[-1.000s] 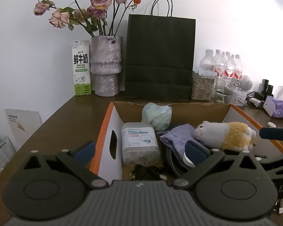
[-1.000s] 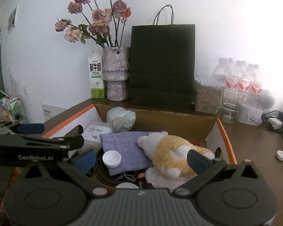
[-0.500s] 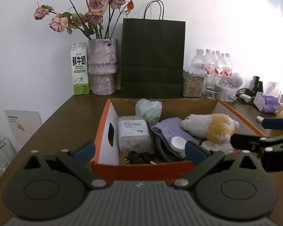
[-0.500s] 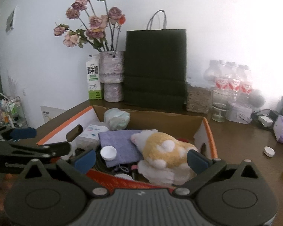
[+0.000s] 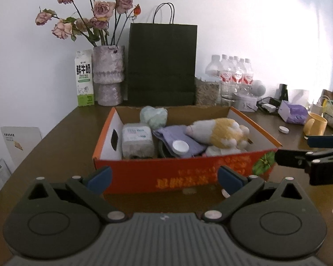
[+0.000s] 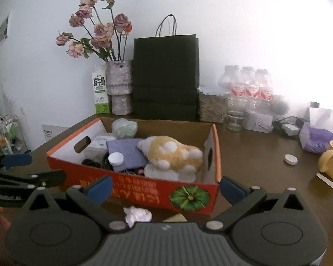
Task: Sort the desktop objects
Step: 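Lift both open tools out of the box back toward the table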
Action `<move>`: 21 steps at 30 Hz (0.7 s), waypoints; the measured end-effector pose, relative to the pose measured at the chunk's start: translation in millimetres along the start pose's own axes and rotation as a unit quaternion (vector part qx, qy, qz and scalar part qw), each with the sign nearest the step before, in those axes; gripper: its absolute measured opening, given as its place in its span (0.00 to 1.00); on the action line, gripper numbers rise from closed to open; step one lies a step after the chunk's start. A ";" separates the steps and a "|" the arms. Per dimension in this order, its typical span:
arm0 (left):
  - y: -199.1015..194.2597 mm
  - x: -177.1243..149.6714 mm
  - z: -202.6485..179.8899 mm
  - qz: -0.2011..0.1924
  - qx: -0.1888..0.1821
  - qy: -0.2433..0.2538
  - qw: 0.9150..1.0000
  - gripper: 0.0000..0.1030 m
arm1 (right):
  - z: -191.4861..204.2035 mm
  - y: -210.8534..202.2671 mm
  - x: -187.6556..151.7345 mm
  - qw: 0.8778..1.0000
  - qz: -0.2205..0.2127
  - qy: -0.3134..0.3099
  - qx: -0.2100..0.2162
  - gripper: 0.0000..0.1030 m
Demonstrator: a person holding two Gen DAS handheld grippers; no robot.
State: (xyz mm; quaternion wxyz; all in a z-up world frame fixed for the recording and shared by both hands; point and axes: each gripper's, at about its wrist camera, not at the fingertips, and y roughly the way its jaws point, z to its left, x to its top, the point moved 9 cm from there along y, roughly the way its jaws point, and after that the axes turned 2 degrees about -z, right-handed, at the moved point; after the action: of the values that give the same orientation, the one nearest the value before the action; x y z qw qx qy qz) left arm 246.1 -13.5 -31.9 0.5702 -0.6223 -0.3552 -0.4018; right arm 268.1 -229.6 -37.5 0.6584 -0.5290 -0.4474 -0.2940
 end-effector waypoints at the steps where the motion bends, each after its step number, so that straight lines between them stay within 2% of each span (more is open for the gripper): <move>1: -2.3 -2.1 -1.4 0.002 -0.002 -0.001 1.000 1.00 | -2.1 -3.2 -1.8 1.000 0.000 0.002 -0.001 1.00; 9: -14.5 -19.8 -9.5 0.018 -0.003 -0.002 1.000 1.00 | -11.6 -23.5 -21.5 1.000 0.010 0.009 -0.005 1.00; 21: -17.8 -44.1 -17.9 0.054 -0.011 -0.007 0.998 1.00 | -25.2 -28.8 -49.7 0.999 0.041 0.022 -0.021 1.00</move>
State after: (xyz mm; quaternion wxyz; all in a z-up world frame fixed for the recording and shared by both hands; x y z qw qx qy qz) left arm 209.6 -28.9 -63.8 0.5817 -0.6495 -0.3208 -0.3699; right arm 229.2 -265.8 -70.7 0.6683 -0.5539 -0.4044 -0.2882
